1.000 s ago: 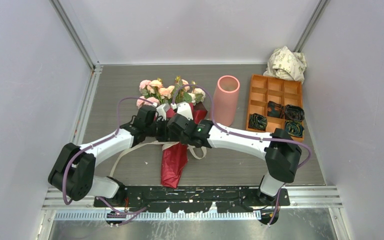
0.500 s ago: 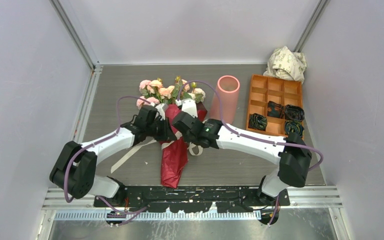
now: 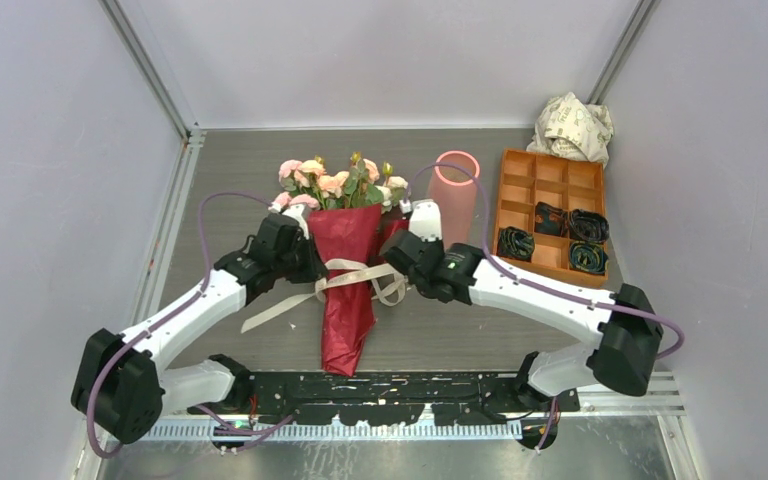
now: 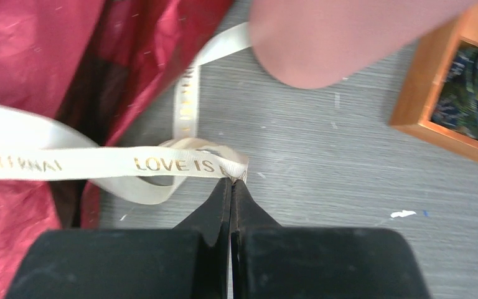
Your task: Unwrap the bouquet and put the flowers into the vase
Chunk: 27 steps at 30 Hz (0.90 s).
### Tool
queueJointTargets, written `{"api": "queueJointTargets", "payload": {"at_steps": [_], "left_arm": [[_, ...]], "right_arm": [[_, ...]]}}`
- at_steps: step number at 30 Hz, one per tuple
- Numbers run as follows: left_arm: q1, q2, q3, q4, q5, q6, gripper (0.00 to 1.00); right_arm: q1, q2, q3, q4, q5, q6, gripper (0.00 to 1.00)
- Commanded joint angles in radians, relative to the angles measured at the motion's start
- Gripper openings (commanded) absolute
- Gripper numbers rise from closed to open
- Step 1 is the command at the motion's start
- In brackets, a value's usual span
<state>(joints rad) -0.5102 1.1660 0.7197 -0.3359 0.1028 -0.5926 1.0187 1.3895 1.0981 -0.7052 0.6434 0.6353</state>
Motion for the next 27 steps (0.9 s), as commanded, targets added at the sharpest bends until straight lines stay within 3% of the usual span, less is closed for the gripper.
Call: {"api": "queueJointTargets", "payload": {"at_steps": [1,11,14,17,19,22,27], "left_arm": [[0.008,-0.059,0.016,-0.068,-0.168,-0.016,0.12],[0.062,-0.148,0.010,-0.254,-0.419,-0.151,0.12],[0.103,-0.186,0.005,-0.312,-0.467,-0.193,0.14],[0.139,-0.211,-0.008,-0.354,-0.490,-0.225,0.18],[0.159,-0.221,-0.013,-0.371,-0.490,-0.237,0.19],[0.172,-0.238,-0.026,-0.319,-0.400,-0.206,0.20],[0.173,-0.249,-0.033,-0.158,-0.214,-0.155,0.21]], "right_arm": [[-0.042,-0.086,-0.036,-0.084,0.126,0.107,0.01],[-0.144,-0.157,-0.104,-0.345,0.277,0.392,0.04],[-0.149,-0.161,-0.103,-0.370,0.288,0.421,0.14],[-0.149,-0.157,-0.092,-0.382,0.297,0.433,0.30],[-0.149,-0.157,-0.080,-0.384,0.299,0.433,0.38],[-0.147,-0.168,-0.063,-0.327,0.249,0.371,0.41],[-0.088,-0.216,-0.089,-0.056,-0.005,0.134,0.45]]}}
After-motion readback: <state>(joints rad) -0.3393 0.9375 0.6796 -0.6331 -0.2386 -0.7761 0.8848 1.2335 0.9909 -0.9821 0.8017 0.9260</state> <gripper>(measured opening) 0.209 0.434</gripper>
